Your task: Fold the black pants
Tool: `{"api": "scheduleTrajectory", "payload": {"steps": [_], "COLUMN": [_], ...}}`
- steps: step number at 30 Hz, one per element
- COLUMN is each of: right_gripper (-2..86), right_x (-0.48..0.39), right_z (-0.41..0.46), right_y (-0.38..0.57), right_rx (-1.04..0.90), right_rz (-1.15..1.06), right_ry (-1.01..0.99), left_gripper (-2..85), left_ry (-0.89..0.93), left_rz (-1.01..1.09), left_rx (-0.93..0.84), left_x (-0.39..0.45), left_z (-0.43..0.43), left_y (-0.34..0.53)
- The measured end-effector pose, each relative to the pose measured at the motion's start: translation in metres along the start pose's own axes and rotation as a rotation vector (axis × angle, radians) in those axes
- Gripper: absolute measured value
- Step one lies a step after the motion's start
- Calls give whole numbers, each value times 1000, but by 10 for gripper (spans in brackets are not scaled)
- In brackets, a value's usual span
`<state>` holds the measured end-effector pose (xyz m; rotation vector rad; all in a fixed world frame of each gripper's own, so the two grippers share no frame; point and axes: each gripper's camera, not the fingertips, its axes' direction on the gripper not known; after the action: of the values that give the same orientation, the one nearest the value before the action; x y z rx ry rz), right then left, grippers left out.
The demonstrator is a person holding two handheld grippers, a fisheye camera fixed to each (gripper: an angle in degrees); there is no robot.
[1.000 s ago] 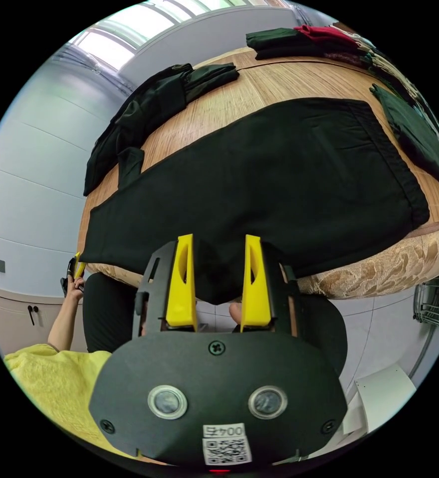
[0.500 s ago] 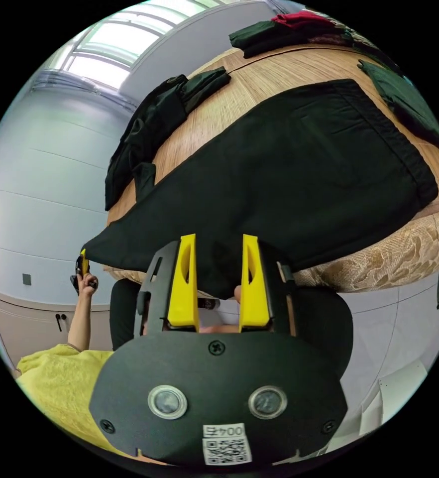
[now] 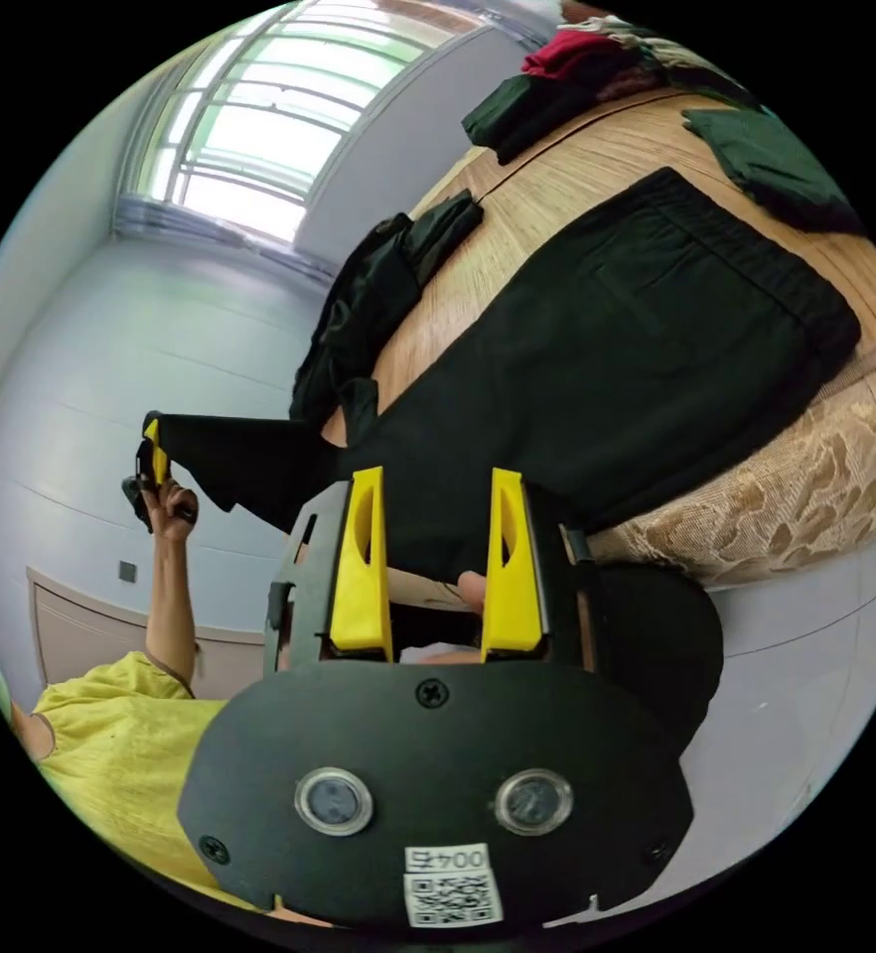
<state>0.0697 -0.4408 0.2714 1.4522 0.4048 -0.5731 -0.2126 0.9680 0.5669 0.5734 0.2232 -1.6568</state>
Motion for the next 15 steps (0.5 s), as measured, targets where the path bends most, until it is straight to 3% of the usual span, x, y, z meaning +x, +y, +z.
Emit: {"api": "scheduleTrajectory", "payload": {"steps": [7,11,15], "right_gripper": [142,139,138], "right_x": [29,46,60], "right_z": [-58,-75,-70], "right_y": [12,26,36], "right_rx": [118,171,187], "right_rz": [59,99,159], "right_ry": [-112,-104,-101], "left_gripper": [39,62,92], "left_ry": [110,99,194], "left_rz": [242,408,417], "left_rx": [-220,-459,-732], "left_x": [133,207,238], "left_z": [208,363,484], "left_y": [-16,50,132]}}
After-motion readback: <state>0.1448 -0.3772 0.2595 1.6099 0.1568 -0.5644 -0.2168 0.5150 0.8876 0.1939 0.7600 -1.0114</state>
